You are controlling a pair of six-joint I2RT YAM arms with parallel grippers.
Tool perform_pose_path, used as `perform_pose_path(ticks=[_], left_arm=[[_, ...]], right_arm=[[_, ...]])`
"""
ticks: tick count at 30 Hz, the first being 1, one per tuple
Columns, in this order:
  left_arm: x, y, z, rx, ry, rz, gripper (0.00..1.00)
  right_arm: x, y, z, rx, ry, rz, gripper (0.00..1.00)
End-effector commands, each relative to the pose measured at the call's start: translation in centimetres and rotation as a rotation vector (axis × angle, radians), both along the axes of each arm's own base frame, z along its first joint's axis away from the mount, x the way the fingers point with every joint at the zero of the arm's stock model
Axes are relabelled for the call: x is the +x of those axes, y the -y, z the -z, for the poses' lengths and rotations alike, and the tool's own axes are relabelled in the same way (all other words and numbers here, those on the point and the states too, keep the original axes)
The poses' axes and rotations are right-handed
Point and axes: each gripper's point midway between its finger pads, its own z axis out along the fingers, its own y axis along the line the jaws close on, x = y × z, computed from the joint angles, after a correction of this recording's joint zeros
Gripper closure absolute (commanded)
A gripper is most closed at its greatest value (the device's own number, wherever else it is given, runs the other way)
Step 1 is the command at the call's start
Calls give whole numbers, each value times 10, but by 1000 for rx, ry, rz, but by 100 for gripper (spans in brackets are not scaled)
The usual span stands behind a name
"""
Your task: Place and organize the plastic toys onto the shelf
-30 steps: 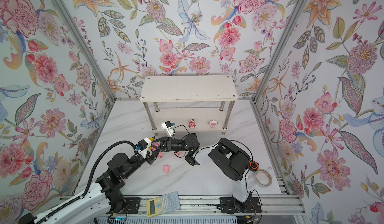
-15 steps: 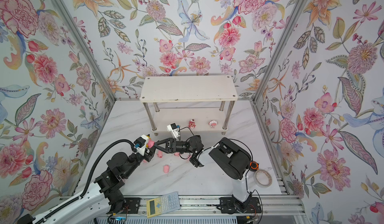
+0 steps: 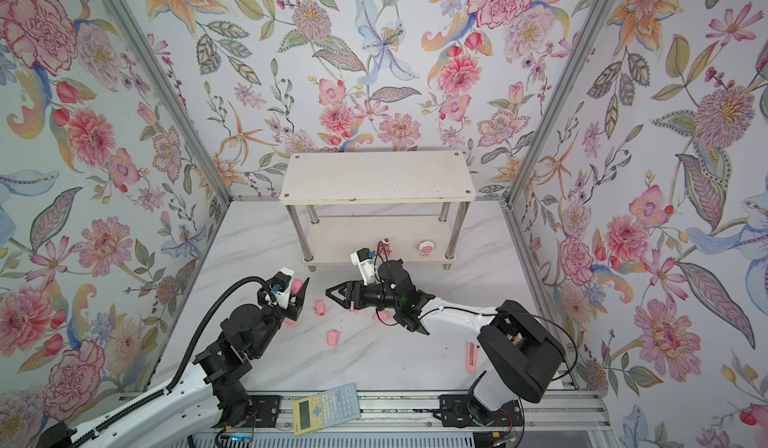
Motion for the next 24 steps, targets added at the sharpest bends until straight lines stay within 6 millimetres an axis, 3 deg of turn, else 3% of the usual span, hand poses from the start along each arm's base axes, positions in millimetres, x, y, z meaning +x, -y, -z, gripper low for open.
perform_pose_path(ticks=[1,5,13,24], left_arm=[[-6,12,-11,-23,41,74,78],[-19,41,-16,-35,34,237,78],[-51,98,-16,0,-17,494,78],[-65,122,-22,0,-17,606,78]], right_arm=[[-2,33,10,-302,205,-2,40],[-15,29,-14,-320,275,-112,44],[-41,4,-41,-213,271,-297,33],[-67,-10,-45,-147,218,-433,32]])
